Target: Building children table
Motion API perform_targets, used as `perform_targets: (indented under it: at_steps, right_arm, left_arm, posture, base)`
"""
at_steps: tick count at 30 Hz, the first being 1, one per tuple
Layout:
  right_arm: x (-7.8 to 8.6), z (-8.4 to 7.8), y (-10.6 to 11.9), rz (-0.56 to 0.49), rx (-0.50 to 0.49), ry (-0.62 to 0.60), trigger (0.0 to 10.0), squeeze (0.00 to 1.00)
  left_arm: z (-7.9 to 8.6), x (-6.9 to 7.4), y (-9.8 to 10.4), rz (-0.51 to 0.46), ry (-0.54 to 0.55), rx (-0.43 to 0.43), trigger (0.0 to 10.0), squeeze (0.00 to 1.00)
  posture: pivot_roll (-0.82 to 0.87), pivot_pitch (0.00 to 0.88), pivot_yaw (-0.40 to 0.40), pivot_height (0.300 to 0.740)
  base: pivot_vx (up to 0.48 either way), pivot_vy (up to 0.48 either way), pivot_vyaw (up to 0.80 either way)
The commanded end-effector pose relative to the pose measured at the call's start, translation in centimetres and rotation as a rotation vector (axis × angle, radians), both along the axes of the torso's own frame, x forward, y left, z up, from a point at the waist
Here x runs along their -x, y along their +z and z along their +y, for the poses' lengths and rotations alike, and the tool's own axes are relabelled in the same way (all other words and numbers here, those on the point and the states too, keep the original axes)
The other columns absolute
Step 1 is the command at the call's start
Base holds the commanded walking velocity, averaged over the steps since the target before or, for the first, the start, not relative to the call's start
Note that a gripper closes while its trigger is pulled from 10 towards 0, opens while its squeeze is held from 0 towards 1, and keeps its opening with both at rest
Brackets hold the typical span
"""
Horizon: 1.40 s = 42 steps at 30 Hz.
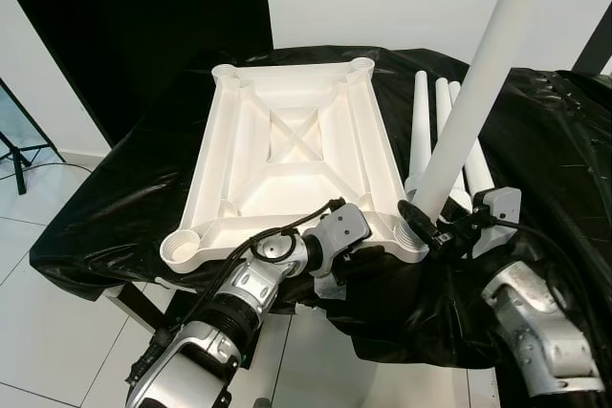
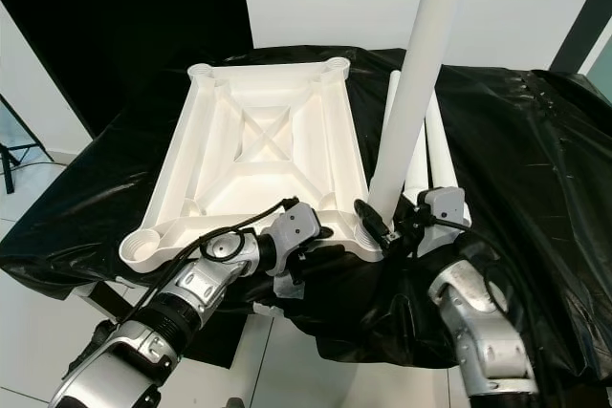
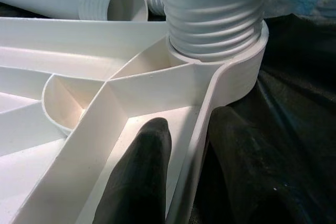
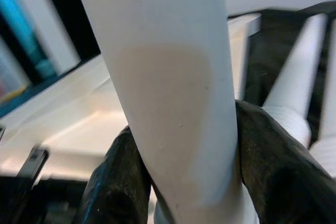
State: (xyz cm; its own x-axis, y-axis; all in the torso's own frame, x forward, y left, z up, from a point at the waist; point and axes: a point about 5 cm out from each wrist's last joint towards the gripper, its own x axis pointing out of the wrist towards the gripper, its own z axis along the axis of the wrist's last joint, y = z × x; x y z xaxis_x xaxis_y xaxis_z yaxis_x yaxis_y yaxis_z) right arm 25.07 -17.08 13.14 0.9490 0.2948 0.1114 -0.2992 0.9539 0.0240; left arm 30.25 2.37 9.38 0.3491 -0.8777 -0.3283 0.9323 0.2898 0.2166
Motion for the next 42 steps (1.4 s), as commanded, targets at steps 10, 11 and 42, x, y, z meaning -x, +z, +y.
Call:
perform_targets:
  at_steps: [10, 11, 42]
  right_arm:
    - [1.2, -0.1, -1.8, 0.011, 0.008, -0.271, 0.0, 0.0]
    - [1.1, -0.2, -1.8, 0.015, 0.006, -0.276, 0.0, 0.0]
    - [-1.2, -1.6, 0.2, 0.093, 0.091, 0.342, 10.0, 0.0]
  left_arm:
    - [1.3, 0.6, -2.0, 0.074, 0.007, -0.072, 10.0, 0.0]
    - [1.4, 0.7, -2.1, 0.076, 0.01, -0.075, 10.0, 0.0]
    - [0.7, 0.6, -2.2, 0.071, 0.014, -0.072, 10.0, 0.0]
  posture:
    - [0.18, 0.0, 0.035, 0.74]
    - [0.18, 0.0, 0.034, 0.74]
    - [0.15, 0.0, 0.017, 0.74]
  base:
    - [0.0, 0.0, 0.0]
    - [0.0, 0.0, 0.0]
    - [0.0, 0.0, 0.0]
